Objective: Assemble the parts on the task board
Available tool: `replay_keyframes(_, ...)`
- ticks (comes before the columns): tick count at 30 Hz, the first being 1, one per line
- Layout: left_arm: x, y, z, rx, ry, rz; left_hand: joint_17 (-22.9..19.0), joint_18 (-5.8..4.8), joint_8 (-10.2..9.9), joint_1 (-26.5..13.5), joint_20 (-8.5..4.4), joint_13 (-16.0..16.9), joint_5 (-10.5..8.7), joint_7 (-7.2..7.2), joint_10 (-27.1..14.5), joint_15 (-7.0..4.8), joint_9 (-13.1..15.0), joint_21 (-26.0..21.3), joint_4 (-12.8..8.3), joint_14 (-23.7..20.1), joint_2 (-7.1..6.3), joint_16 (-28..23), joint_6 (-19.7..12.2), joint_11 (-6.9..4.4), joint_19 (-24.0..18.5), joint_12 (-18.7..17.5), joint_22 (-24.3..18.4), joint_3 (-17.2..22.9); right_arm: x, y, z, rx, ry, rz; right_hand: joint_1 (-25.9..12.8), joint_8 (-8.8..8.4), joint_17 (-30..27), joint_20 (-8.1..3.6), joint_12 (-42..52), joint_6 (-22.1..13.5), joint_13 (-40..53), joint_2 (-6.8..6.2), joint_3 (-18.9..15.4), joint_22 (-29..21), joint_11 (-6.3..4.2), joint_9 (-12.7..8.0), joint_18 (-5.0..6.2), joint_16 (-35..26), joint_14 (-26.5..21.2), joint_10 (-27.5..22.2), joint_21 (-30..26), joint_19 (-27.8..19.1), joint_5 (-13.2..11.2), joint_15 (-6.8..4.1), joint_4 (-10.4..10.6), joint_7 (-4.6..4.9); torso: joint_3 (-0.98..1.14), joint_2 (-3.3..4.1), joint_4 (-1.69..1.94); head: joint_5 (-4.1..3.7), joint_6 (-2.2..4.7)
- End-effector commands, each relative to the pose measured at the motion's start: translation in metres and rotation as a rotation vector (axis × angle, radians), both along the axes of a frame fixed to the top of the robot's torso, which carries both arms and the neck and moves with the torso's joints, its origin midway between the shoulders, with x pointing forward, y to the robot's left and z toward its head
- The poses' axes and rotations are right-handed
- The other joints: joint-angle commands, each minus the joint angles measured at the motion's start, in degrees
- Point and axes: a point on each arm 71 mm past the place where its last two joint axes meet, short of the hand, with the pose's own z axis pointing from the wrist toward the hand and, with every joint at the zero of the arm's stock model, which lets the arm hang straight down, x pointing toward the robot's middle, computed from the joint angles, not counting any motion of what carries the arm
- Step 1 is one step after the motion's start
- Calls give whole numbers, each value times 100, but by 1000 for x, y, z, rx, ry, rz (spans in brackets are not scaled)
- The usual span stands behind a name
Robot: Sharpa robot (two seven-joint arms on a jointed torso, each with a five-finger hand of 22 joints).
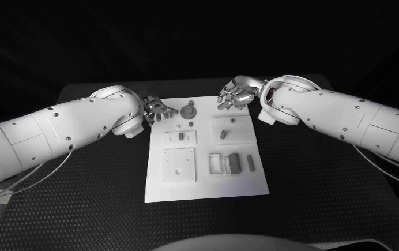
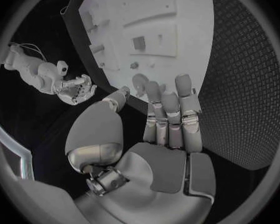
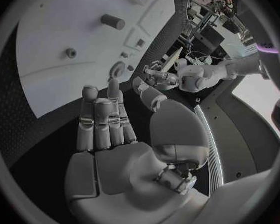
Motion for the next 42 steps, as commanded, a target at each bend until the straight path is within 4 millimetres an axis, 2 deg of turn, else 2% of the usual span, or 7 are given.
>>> replay_keyframes(1,8,2,4,-36,-29,28,-11,-77,-38,79,23,-11,-11,68,-20,24,-12,-46,46,-28,42,-34,-123,36,-29,-39,-9,2,0,1,-1,-1,6,10,-37,-38,-10,-23,28,54,8,0,1,97,21,10,68,-18,-43,-25,-19,-30,21,-7,24,111,2,9,-18,4,25)
replay_keyframes(4,17,7,6,20,-52,29,-17,-80,-24,317,38,-20,78,79,-15,36,-43,-87,-58,-24,298,-57,-141,45,-28,-68,-13,-98,0,1,-1,-1,6,11,-37,-38,-10,-23,28,54,8,1,1,97,22,10,68,-18,-43,-25,-19,-30,21,-7,24,111,7,6,-16,9,33)
replay_keyframes(7,26,8,7,90,-69,11,-38,-80,-94,379,66,-42,94,121,-70,71,-117,-155,-88,-76,358,-115,-262,83,-85,-128,-29,-248,0,2,-1,0,7,13,-37,-38,-10,-23,28,54,8,1,1,97,21,10,68,-17,-43,-24,-19,-29,21,-7,24,111,9,8,-15,4,43)
replay_keyframes(12,35,0,5,160,-54,-22,-62,-80,-206,409,116,-70,80,180,-153,132,-285,-257,46,-165,262,-184,-328,141,-162,-208,-56,-348,0,3,-1,0,7,15,-37,-38,-10,-23,29,55,8,1,2,97,21,11,68,-17,-43,-24,-18,-29,21,-7,25,111,2,13,-16,9,49)
replay_keyframes(21,46,-3,1,203,-69,-19,-60,-65,-278,495,137,-66,57,205,-150,153,-437,-310,316,-172,216,-187,-355,167,-142,-222,-53,-447,0,6,-1,2,7,20,-37,-39,-10,-23,29,55,8,3,2,97,21,11,68,-17,-42,-24,-18,-29,21,-7,25,111,-4,25,-37,14,59)
replay_keyframes(30,50,-3,0,237,-47,-23,-49,-47,-270,732,140,-43,5,208,-134,152,-569,-363,987,-158,108,-174,-348,164,-93,-218,-3,-711,0,9,-1,3,7,24,-37,-39,-10,-23,29,55,8,3,2,97,21,12,68,-17,-43,-24,-18,-30,21,-7,25,111,-5,29,-42,12,81)
replay_keyframes(42,52,-9,-6,247,-28,-38,-43,-48,-246,701,138,-32,0,198,-126,145,-596,-376,1023,-152,206,-163,-319,156,-77,-211,18,-828,0,11,-1,4,7,25,-37,-40,-10,-23,29,55,8,4,3,97,21,12,68,-17,-43,-25,-18,-30,21,-7,25,111,-9,32,-42,-3,56)
